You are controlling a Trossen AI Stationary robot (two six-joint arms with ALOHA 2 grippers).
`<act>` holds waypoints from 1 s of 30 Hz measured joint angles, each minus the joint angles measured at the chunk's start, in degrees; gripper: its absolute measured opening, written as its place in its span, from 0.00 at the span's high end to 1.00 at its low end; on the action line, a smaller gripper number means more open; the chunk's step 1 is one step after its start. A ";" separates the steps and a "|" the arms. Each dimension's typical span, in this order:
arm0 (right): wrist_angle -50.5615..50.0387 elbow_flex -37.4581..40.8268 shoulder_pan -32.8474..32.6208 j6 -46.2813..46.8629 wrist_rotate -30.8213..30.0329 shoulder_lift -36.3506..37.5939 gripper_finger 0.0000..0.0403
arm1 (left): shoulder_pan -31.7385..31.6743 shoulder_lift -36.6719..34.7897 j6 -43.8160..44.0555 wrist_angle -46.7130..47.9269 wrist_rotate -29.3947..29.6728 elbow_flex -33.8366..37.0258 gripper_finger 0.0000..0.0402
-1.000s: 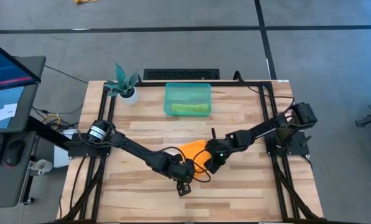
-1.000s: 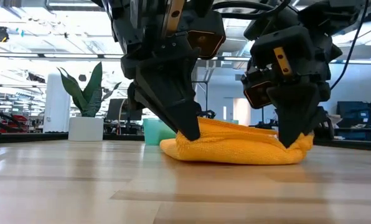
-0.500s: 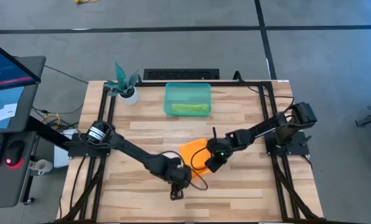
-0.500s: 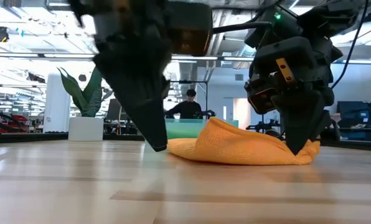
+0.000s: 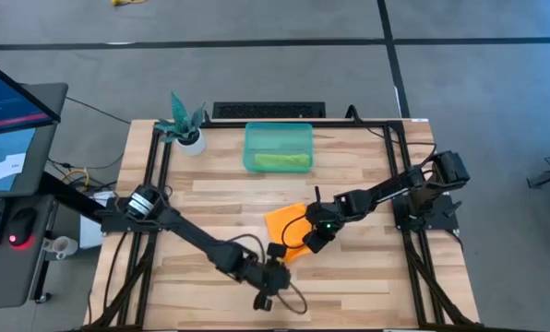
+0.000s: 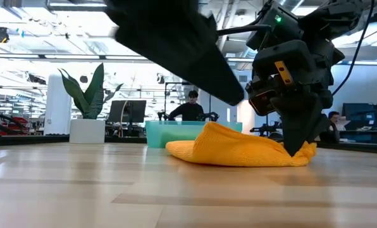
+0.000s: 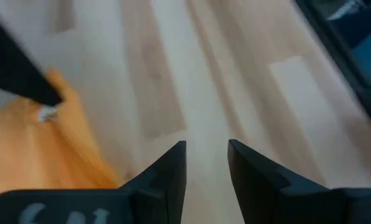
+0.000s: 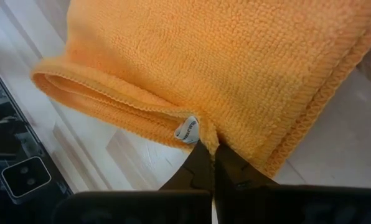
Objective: Roll microfiber towels into tight, uniform cylinder then place into a basket
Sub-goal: Roll the orange towel
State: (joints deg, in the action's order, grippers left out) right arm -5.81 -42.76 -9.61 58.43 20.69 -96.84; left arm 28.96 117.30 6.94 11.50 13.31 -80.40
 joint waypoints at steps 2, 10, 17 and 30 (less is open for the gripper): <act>0.13 0.00 0.00 -0.04 0.00 0.00 0.98 | -0.92 0.00 0.63 0.33 -0.18 0.02 0.73; 0.23 -0.07 0.00 -0.55 -0.08 0.00 0.97 | -4.19 3.53 1.41 0.70 -5.15 0.07 0.76; 0.06 -0.09 0.00 -0.55 0.09 0.00 0.97 | -4.14 3.72 1.38 1.01 -2.14 -0.07 0.76; -0.19 -0.11 0.00 -1.42 0.42 0.00 0.98 | -2.74 3.06 0.58 1.68 8.62 -0.13 0.76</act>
State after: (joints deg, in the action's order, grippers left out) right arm -6.00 -42.87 -9.61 57.01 21.11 -96.84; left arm 26.22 120.36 7.52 13.17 21.93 -80.53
